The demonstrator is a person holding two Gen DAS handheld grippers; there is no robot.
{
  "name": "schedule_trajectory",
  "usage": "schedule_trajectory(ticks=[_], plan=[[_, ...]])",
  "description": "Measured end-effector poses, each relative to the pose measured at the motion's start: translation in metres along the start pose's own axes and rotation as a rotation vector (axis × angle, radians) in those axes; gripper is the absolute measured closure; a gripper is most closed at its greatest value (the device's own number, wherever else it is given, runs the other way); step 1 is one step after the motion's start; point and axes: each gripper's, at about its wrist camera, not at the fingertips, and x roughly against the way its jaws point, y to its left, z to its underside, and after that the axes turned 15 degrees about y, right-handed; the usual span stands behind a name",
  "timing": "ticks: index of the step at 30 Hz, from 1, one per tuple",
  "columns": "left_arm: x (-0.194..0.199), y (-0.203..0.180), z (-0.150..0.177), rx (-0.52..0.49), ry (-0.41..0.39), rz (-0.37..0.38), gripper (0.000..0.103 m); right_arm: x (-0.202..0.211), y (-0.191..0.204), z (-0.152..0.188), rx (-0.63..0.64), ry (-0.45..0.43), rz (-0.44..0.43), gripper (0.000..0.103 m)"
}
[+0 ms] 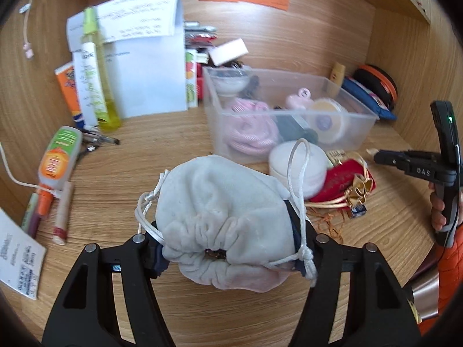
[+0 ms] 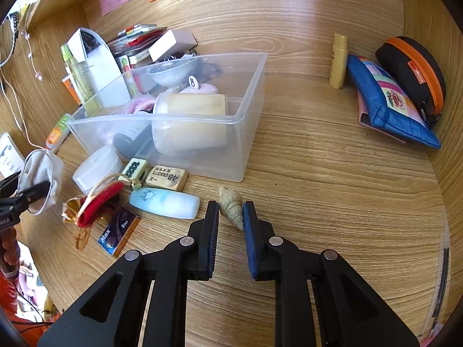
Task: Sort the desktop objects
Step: 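Carry the white pouch and seashell over the clear box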
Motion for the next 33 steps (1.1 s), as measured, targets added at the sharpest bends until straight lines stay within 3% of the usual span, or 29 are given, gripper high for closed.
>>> schedule_trajectory(ticks=[17, 24, 33], plan=[[0.014, 0.007, -0.033, 0.038, -0.074, -0.035, 0.038, 0.057, 0.013, -0.006, 0.038, -0.147, -0.036, 0.088], [0.025, 0.004, -0.063, 0.027, -0.130, -0.006, 0.041, 0.072, 0.018, -0.026, 0.060, -0.196, -0.041, 0.088], [0.012, 0.003, -0.104, 0.022, -0.113, 0.026, 0.046, 0.066, 0.024, -0.063, 0.092, -0.198, -0.047, 0.088]])
